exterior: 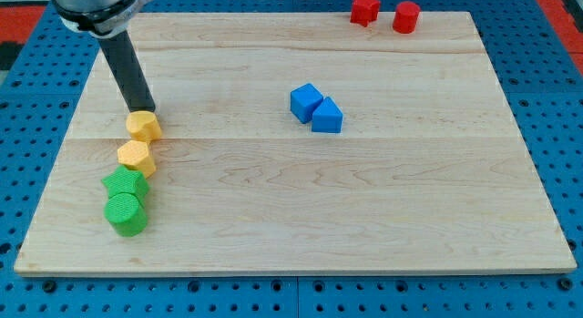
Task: Move your arm to the top right
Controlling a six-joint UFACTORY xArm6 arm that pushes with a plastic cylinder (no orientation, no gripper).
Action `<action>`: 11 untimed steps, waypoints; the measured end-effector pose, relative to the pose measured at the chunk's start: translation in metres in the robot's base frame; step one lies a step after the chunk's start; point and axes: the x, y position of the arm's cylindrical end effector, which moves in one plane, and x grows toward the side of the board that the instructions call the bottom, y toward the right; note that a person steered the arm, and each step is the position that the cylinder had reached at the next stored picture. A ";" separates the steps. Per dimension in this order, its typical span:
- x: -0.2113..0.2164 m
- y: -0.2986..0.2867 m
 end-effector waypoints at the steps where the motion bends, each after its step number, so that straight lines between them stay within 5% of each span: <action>1: 0.018 0.000; 3: 0.038 0.003; 6: -0.080 0.199; 7: -0.083 0.274; 9: -0.140 0.484; 10: -0.208 0.493; 11: -0.211 0.491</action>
